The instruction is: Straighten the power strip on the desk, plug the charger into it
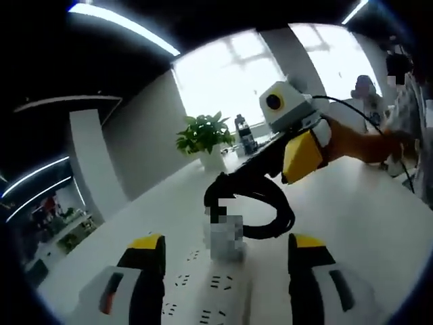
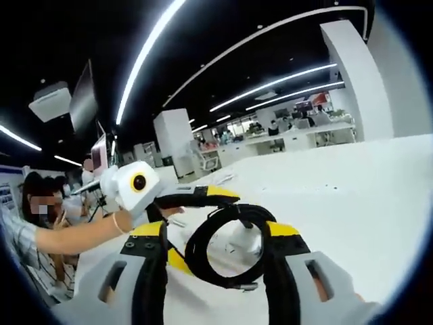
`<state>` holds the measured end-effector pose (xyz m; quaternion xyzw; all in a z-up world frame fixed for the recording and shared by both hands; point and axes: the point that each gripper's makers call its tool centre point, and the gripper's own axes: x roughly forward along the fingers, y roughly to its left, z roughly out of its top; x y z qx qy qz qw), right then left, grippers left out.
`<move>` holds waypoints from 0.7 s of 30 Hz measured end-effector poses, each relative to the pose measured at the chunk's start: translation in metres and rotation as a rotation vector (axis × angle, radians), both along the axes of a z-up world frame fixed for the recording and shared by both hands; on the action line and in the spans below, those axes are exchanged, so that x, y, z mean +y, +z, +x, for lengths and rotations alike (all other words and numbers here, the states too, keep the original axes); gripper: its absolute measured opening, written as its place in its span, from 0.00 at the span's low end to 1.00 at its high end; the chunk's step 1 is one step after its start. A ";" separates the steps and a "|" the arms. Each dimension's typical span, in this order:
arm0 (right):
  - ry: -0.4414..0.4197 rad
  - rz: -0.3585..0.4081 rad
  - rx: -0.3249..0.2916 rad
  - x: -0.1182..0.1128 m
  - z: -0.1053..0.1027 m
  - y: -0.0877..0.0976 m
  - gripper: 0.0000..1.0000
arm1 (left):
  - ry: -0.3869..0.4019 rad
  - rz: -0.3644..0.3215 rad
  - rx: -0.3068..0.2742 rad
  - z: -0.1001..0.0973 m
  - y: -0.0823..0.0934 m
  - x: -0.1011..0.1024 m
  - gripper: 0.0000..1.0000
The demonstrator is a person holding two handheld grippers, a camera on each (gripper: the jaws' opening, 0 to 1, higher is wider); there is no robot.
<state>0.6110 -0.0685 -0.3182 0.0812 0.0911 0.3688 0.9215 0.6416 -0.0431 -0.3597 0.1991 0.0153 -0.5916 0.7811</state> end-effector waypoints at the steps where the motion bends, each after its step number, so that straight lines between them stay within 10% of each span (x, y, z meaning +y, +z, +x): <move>1: -0.002 0.000 -0.006 0.000 0.000 0.001 0.60 | 0.011 0.001 -0.002 0.001 -0.001 0.002 0.77; 21: 0.081 -0.203 -0.230 0.007 -0.030 0.011 0.88 | 0.101 -0.117 0.014 -0.043 0.021 0.045 0.99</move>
